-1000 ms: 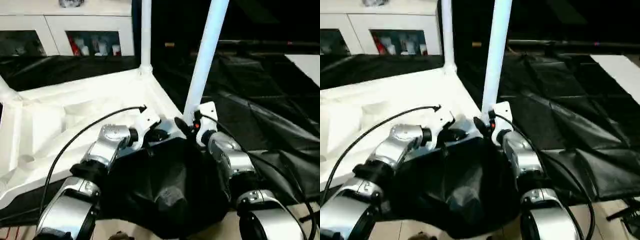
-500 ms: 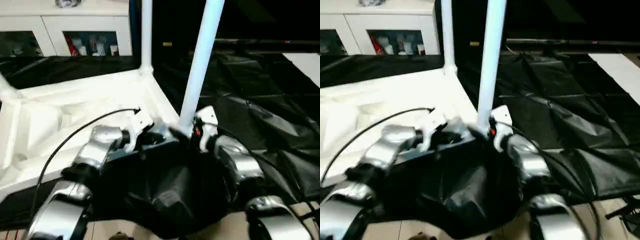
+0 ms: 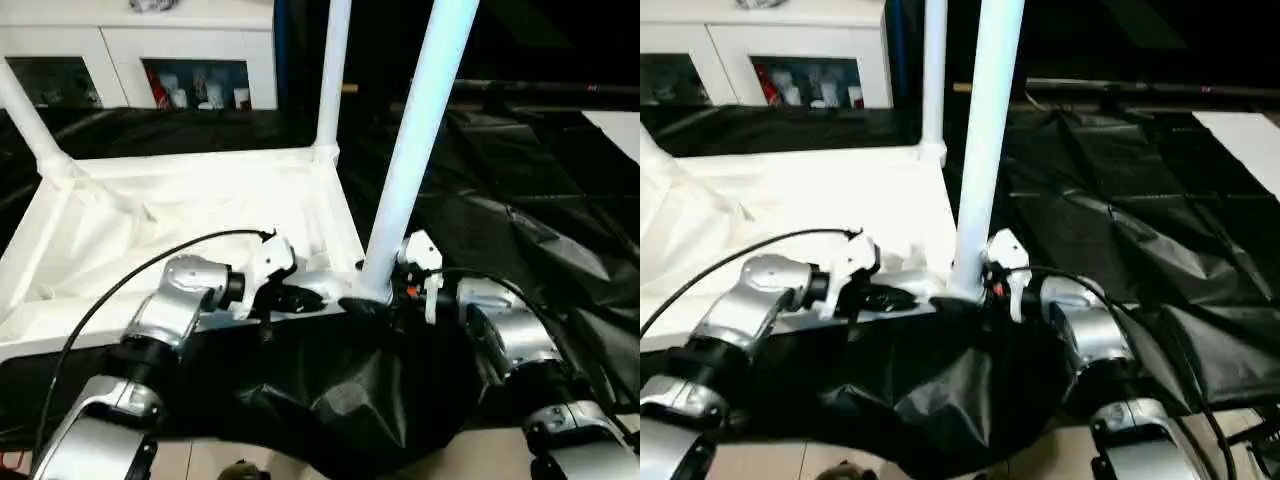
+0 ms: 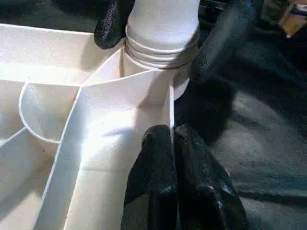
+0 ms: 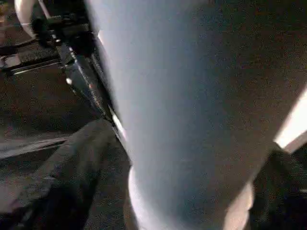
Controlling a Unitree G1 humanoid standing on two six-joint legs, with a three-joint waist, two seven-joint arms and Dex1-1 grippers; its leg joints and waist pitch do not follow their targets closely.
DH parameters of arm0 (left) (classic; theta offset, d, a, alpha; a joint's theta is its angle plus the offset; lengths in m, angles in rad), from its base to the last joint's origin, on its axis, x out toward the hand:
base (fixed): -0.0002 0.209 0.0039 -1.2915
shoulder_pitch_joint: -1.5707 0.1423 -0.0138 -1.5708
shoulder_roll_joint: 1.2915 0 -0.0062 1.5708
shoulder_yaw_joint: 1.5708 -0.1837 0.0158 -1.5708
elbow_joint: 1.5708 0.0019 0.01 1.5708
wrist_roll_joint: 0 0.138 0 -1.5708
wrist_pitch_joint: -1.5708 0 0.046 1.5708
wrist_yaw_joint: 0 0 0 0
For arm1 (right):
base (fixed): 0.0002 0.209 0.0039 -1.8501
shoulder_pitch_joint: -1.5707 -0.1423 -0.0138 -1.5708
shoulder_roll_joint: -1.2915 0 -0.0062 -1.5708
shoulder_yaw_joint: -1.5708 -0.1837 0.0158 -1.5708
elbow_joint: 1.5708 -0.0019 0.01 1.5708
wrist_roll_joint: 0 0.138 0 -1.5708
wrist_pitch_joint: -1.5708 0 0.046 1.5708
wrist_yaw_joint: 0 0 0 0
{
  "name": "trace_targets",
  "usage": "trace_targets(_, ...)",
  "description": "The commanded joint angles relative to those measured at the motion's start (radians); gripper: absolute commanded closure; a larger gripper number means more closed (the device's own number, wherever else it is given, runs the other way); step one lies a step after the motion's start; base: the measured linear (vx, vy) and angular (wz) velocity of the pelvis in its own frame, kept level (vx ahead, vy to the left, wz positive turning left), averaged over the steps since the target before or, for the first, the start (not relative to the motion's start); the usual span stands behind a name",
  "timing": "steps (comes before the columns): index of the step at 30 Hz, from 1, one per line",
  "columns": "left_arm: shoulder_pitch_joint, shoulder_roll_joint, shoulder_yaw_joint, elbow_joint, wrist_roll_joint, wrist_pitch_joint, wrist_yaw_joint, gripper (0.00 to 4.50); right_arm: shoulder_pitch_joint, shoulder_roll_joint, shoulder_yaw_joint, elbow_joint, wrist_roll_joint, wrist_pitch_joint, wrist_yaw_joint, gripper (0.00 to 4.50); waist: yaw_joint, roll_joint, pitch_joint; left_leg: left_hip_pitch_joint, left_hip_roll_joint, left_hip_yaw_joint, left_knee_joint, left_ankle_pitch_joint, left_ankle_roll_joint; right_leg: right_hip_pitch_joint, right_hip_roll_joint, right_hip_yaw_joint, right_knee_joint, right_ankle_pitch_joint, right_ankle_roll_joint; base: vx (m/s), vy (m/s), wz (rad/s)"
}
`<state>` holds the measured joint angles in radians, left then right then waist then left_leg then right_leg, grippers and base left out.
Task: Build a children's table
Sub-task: Rotate leg to tighten
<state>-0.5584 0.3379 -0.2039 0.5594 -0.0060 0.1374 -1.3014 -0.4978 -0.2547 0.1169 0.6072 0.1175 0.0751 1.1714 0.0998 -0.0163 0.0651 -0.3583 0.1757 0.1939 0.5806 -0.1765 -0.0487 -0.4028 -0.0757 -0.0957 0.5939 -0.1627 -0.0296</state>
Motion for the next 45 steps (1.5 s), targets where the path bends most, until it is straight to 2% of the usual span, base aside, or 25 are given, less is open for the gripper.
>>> trace_targets(1, -0.001, -0.026, -0.031, -0.039, -0.042, 0.001, -0.043, 4.50, 0.003, 0.012, 0.034, -0.034, 0.013, 0.012, 0.036, 0.75, 0.001, -0.008, -0.068, 0.009, 0.067, -0.025, -0.064, -0.215, 0.061, 0.047, -0.092, 0.062, -0.082, -0.385, -0.166, 0.000, 0.000, 0.00)
trace_targets(9, 0.012, -0.012, -0.039, -0.073, -0.049, 0.034, -0.069, 4.50, 0.012, 0.011, 0.047, -0.048, 0.019, 0.033, 0.053, 1.45, 0.000, -0.008, -0.069, 0.009, 0.067, -0.026, -0.064, -0.210, 0.053, 0.048, -0.092, 0.062, -0.081, -0.381, -0.168, 0.000, 0.000, 0.00)
trace_targets(12, -0.010, -0.043, -0.027, -0.024, -0.009, 0.005, 0.046, 4.50, 0.000, 0.058, 0.017, -0.018, 0.005, 0.038, -0.079, 1.70, -0.003, -0.009, -0.068, 0.010, 0.065, -0.027, -0.064, -0.215, 0.047, 0.046, -0.093, 0.062, -0.084, -0.391, -0.165, 0.000, 0.000, 0.00)
trace_targets(14, -0.032, -0.074, -0.006, 0.004, -0.005, 0.004, 0.112, 4.50, -0.008, 0.093, 0.004, 0.005, -0.010, 0.061, -0.172, 1.74, -0.007, -0.008, -0.067, 0.012, 0.063, -0.029, -0.065, -0.227, 0.039, 0.045, -0.093, 0.061, -0.088, -0.424, -0.155, 0.000, 0.000, 0.00)
trace_targets(16, -0.050, -0.096, 0.004, 0.023, -0.001, 0.009, 0.158, 4.50, -0.017, 0.123, -0.006, 0.030, -0.021, 0.077, -0.242, 1.78, -0.017, -0.008, -0.066, 0.015, 0.062, -0.032, -0.066, -0.253, 0.023, 0.043, -0.094, 0.059, -0.094, -0.467, -0.142, 0.000, 0.000, 0.00)
trace_targets(19, -0.083, -0.130, 0.011, 0.062, 0.017, 0.005, 0.244, 4.50, -0.039, 0.176, -0.027, 0.076, -0.033, 0.087, -0.368, 1.79, -0.018, -0.008, -0.066, 0.015, 0.062, -0.033, -0.066, -0.263, 0.022, 0.043, -0.096, 0.060, -0.097, -0.482, -0.130, 0.000, 0.000, 0.00)
trace_targets(20, -0.105, -0.151, 0.018, 0.090, 0.028, 0.002, 0.301, 4.50, -0.054, 0.207, -0.040, 0.102, -0.036, 0.087, -0.442, 1.79, -0.023, -0.005, -0.064, 0.018, 0.060, -0.033, -0.067, -0.274, 0.017, 0.037, -0.095, 0.060, -0.101, -0.497, -0.127, 0.000, 0.000, 0.00)
trace_targets(21, -0.115, -0.159, 0.021, 0.103, 0.033, 0.000, 0.327, 4.50, -0.061, 0.221, -0.046, 0.114, -0.038, 0.087, -0.475, 1.80, -0.025, -0.006, -0.063, 0.019, 0.059, -0.034, -0.067, -0.283, 0.011, 0.037, -0.094, 0.058, -0.101, -0.510, -0.123, 0.000, 0.000, 0.00)
trace_targets(22, -0.130, -0.173, 0.022, 0.125, 0.041, -0.005, 0.365, 4.50, -0.076, 0.244, -0.060, 0.138, -0.040, 0.084, -0.536, 1.80, -0.023, -0.004, -0.066, 0.020, 0.059, -0.035, -0.067, -0.286, 0.007, 0.040, -0.096, 0.058, -0.103, -0.514, -0.118, 0.000, 0.000, 0.00)
trace_targets(23, -0.143, -0.184, 0.023, 0.144, 0.049, -0.010, 0.398, 4.50, -0.089, 0.264, -0.072, 0.159, -0.043, 0.082, -0.589, 1.80, -0.027, -0.003, -0.064, 0.022, 0.060, -0.034, -0.068, -0.287, 0.003, 0.033, -0.095, 0.060, -0.104, -0.505, -0.121, 0.000, 0.000, 0.00)
trace_targets(26, -0.176, -0.223, 0.045, 0.190, 0.057, -0.018, 0.488, 4.50, -0.129, 0.323, -0.106, 0.214, -0.046, 0.066, -0.719, 1.80, -0.029, -0.004, -0.069, 0.018, 0.059, -0.035, -0.068, -0.280, -0.001, 0.039, -0.095, 0.061, -0.097, -0.464, -0.128, 0.000, 0.000, 0.00)
trace_targets(31, -0.169, -0.225, 0.046, 0.186, 0.048, -0.043, 0.466, 4.50, -0.132, 0.338, -0.104, 0.217, -0.042, 0.033, -0.689, 1.80, -0.024, -0.006, -0.073, 0.010, 0.059, -0.029, -0.065, -0.219, 0.033, 0.048, -0.094, 0.064, -0.083, -0.336, -0.162, 0.000, 0.000, 0.00)
trace_targets(32, -0.160, -0.221, 0.045, 0.176, 0.040, -0.051, 0.440, 4.50, -0.127, 0.338, -0.096, 0.211, -0.042, 0.018, -0.661, 1.45, -0.023, -0.006, -0.074, 0.009, 0.058, -0.027, -0.064, -0.208, 0.038, 0.050, -0.093, 0.064, -0.080, -0.317, -0.167, 0.000, 0.000, 0.00)
trace_targets(33, -0.147, -0.212, 0.040, 0.162, 0.034, -0.057, 0.411, 4.50, -0.118, 0.335, -0.088, 0.200, -0.034, 0.014, -0.617, 1.10, -0.021, -0.004, -0.074, 0.009, 0.058, -0.027, -0.064, -0.206, 0.041, 0.050, -0.095, 0.064, -0.080, -0.312, -0.170, 0.000, 0.000, 0.00)
trace_targets(35, -0.131, -0.200, 0.034, 0.145, 0.027, -0.061, 0.373, 4.50, -0.108, 0.326, -0.079, 0.186, -0.027, 0.016, -0.575, 1.03, -0.019, -0.002, -0.073, 0.009, 0.061, -0.028, -0.065, -0.212, 0.045, 0.051, -0.095, 0.064, -0.080, -0.309, -0.178, 0.000, 0.000, 0.00)
trace_targets(38, -0.114, -0.183, 0.026, 0.129, 0.020, -0.070, 0.332, 4.50, -0.097, 0.308, -0.062, 0.169, -0.029, 0.017, -0.525, 0.70, -0.024, -0.002, -0.072, 0.008, 0.061, -0.028, -0.066, -0.219, 0.046, 0.053, -0.094, 0.064, -0.080, -0.314, -0.182, 0.000, 0.000, 0.00)
trace_targets(41, -0.086, -0.149, 0.014, 0.092, 0.001, -0.086, 0.246, 4.50, -0.072, 0.250, -0.033, 0.127, -0.031, 0.015, -0.433, 0.44, -0.025, 0.000, -0.071, 0.009, 0.063, -0.030, -0.068, -0.231, 0.044, 0.054, -0.093, 0.063, -0.080, -0.323, -0.181, 0.000, 0.000, 0.00)
trace_targets(43, -0.077, -0.133, 0.009, 0.080, -0.004, -0.088, 0.213, 4.50, -0.061, 0.218, -0.025, 0.106, -0.022, 0.020, -0.375, 0.44, -0.028, 0.003, -0.070, 0.010, 0.063, -0.028, -0.067, -0.240, 0.044, 0.051, -0.092, 0.064, -0.081, -0.328, -0.186, 0.000, 0.000, 0.00)
trace_targets(44, -0.068, -0.114, 0.004, 0.067, -0.011, -0.086, 0.170, 4.50, -0.046, 0.175, -0.015, 0.074, -0.012, 0.020, -0.297, 0.44, -0.024, 0.001, -0.070, 0.011, 0.064, -0.027, -0.066, -0.243, 0.047, 0.054, -0.091, 0.063, -0.082, -0.332, -0.184, 0.000, 0.000, 0.00)
trace_targets(45, -0.067, -0.112, 0.004, 0.065, -0.011, -0.085, 0.165, 4.50, -0.044, 0.171, -0.014, 0.071, -0.011, 0.021, -0.289, 0.44, -0.022, 0.002, -0.069, 0.009, 0.064, -0.026, -0.065, -0.242, 0.049, 0.054, -0.091, 0.064, -0.081, -0.330, -0.185, 0.000, 0.000, 0.00)
